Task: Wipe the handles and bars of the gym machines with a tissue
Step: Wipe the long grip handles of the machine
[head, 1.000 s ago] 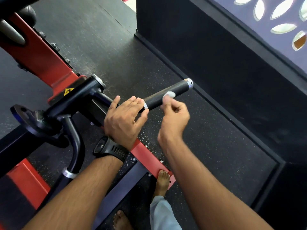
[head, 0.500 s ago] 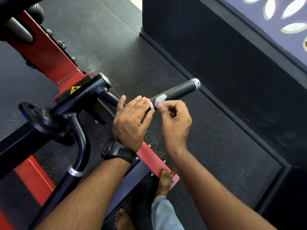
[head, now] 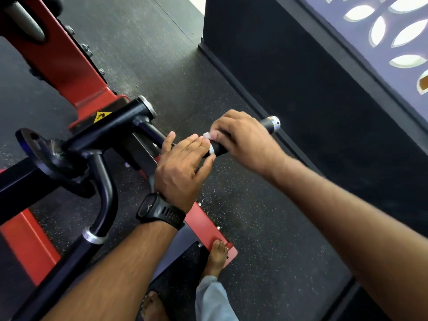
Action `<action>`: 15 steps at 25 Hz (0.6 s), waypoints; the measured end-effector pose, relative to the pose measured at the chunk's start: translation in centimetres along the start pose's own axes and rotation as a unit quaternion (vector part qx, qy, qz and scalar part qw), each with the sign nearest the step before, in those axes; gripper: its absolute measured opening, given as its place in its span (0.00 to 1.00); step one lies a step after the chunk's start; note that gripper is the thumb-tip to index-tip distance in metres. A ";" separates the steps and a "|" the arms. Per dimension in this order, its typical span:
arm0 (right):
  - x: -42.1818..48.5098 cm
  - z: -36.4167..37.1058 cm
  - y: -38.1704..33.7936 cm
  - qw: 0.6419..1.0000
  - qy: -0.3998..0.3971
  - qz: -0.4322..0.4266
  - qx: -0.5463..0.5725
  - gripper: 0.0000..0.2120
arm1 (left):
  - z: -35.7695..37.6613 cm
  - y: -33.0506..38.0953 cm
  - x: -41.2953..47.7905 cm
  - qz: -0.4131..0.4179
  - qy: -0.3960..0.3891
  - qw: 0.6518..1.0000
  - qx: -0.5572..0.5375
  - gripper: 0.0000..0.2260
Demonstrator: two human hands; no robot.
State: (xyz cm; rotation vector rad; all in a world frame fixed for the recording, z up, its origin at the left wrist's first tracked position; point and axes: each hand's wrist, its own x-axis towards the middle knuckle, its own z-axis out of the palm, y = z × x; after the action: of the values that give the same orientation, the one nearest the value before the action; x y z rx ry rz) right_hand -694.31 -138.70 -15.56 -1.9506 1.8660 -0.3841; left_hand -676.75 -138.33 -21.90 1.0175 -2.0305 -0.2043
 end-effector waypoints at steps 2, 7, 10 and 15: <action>0.6 -1.7 0.3 0.997 -0.061 0.044 -0.014 0.10 | 0.1 0.1 0.0 0.000 -0.001 1.000 0.000 0.08; 0.5 -2.4 0.9 0.997 -0.068 0.022 -0.013 0.10 | -0.1 -0.2 -0.1 0.009 -0.020 1.000 0.000 0.09; 0.5 -2.9 2.1 0.995 -0.042 0.086 0.014 0.09 | -0.2 0.0 0.1 0.004 -0.020 1.000 0.005 0.09; 0.5 -3.8 3.1 0.992 -0.072 0.107 0.011 0.08 | -0.6 0.1 0.2 -0.001 -0.038 0.999 0.005 0.09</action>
State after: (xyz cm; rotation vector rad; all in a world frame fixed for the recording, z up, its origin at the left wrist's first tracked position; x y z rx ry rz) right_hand -698.80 -139.64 -13.80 -1.6948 1.9419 -0.1934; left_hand -676.43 -138.26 -21.28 1.0326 -2.1004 -0.2385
